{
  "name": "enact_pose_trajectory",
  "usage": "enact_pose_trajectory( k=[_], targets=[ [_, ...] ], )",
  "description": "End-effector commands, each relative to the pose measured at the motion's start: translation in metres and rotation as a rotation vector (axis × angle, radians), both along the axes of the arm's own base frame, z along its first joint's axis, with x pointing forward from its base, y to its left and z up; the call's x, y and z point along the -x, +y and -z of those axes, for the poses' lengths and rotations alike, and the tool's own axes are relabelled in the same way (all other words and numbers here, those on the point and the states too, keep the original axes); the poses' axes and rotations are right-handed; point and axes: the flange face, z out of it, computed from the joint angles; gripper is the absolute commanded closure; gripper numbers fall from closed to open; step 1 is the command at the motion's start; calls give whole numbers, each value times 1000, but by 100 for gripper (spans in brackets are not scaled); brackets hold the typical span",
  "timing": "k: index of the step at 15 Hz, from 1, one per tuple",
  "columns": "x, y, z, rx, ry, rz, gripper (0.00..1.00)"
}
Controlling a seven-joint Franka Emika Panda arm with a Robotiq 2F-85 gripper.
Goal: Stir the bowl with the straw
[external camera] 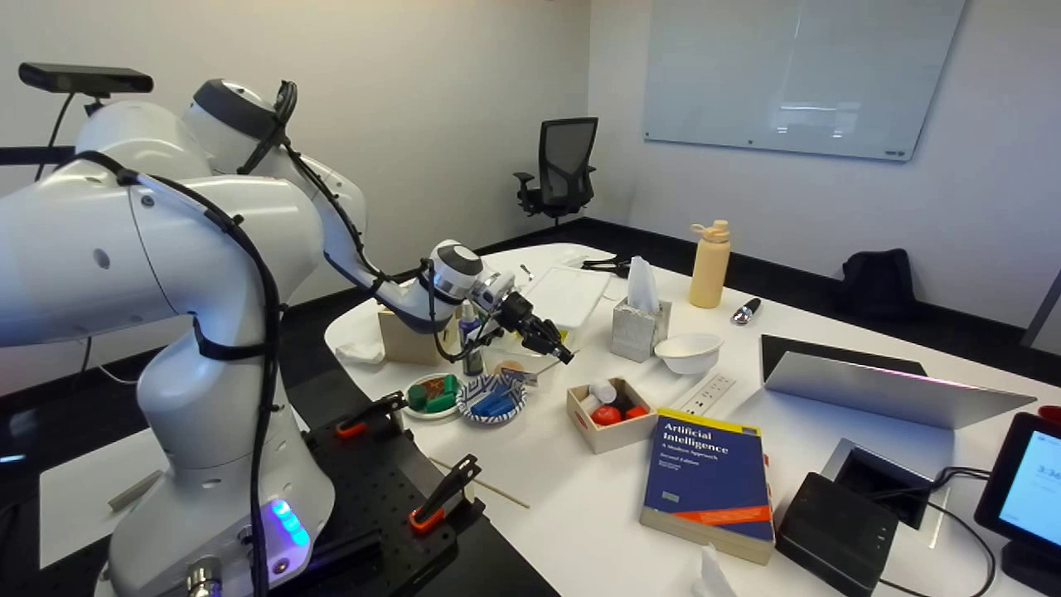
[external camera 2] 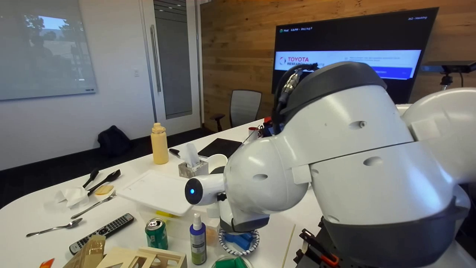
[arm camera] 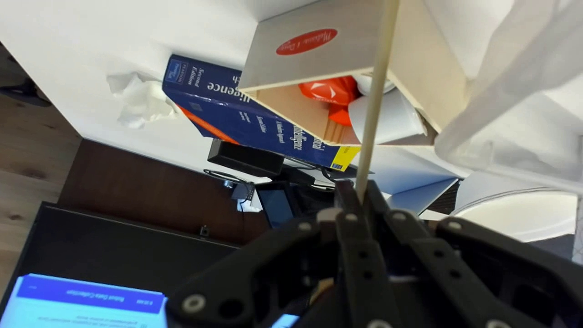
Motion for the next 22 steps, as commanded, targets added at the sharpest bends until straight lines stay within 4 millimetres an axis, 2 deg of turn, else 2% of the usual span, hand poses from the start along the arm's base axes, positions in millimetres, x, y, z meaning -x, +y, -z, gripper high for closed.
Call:
enact_pose_trajectory(
  k=[1,6,10,16,22],
  targets=[
    [2,3,-8,-79,30,16,98],
    [8,-3,-10,-79,107,56,98],
    [25,-6,-4,-1,161,117,98],
    [23,-17,-10,146,143,148,98],
    [19,-11,-6,164,95,120,98]
  ],
)
